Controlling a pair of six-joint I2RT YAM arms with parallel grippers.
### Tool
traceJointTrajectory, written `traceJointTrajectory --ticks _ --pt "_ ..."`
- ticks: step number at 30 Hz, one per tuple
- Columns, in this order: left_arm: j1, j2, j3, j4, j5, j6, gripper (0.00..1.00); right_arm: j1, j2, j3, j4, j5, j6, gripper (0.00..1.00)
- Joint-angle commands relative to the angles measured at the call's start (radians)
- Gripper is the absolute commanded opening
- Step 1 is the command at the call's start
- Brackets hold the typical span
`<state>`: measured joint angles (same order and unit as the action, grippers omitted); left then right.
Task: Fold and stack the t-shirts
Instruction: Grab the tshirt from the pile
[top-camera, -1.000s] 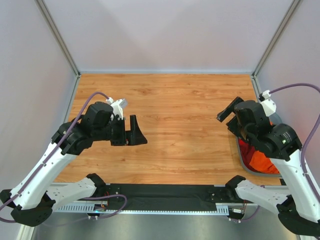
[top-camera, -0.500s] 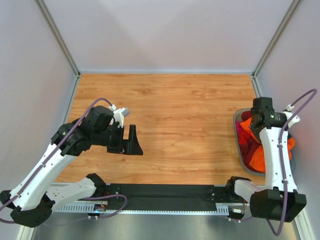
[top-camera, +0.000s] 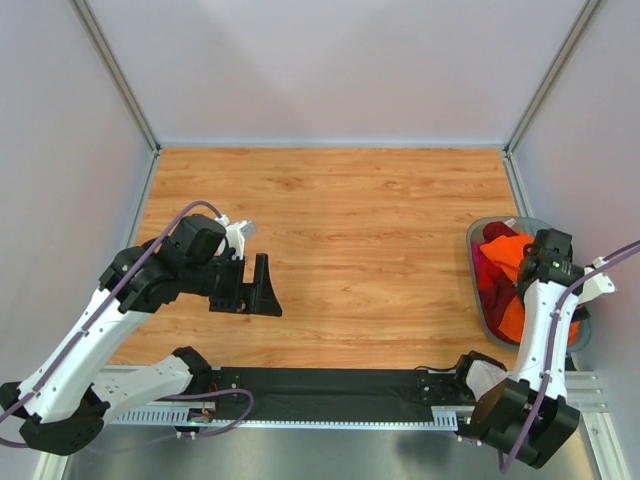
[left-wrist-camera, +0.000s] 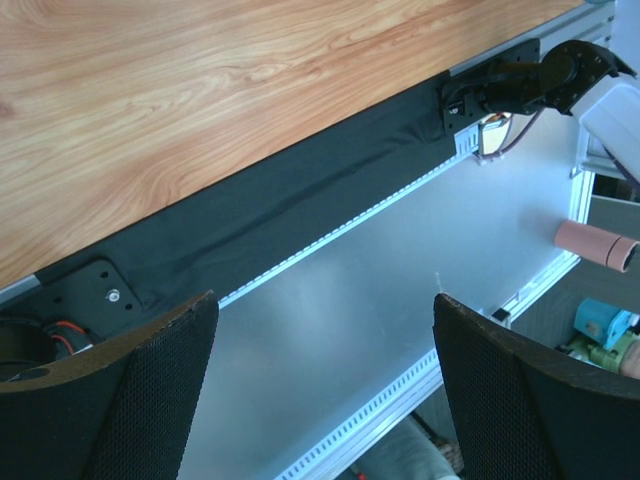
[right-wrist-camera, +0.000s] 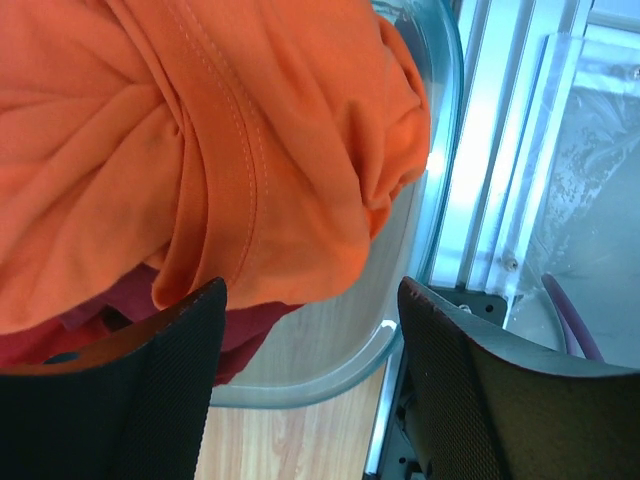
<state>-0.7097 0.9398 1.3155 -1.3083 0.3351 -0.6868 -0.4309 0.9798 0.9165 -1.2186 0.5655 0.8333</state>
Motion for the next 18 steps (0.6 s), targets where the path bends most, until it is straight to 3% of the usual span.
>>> traceJointTrajectory --ticks 1,8,10,11,13,15,16,18 --pt "0.003 -0.013 -0.027 0.033 0.024 -0.057 0.94 -0.046 -0.006 -0.022 0.14 -0.007 -0.045 0.7" --pt "0.004 -0.004 -0.062 0.066 0.008 -0.089 0.93 -0.091 0.092 -0.042 0.258 -0.029 -0.095 0.65" --pt "0.003 0.002 -0.073 0.079 0.01 -0.1 0.92 -0.1 0.114 -0.038 0.258 -0.012 -0.092 0.53" --pt "0.003 0.005 -0.076 0.083 0.012 -0.103 0.92 -0.1 0.12 -0.036 0.257 -0.003 -0.085 0.41" --pt "0.004 0.014 -0.075 0.095 0.009 -0.105 0.92 -0.1 0.131 -0.028 0.255 0.01 -0.091 0.31" --pt "0.004 0.025 -0.071 0.103 0.004 -0.106 0.91 -0.101 0.131 -0.018 0.255 0.014 -0.109 0.06" --pt "0.003 0.028 -0.068 0.11 0.002 -0.105 0.91 -0.1 0.129 -0.005 0.236 0.029 -0.105 0.0" --pt "0.004 0.04 -0.068 0.119 0.002 -0.102 0.91 -0.101 0.125 0.044 0.212 0.046 -0.103 0.0"
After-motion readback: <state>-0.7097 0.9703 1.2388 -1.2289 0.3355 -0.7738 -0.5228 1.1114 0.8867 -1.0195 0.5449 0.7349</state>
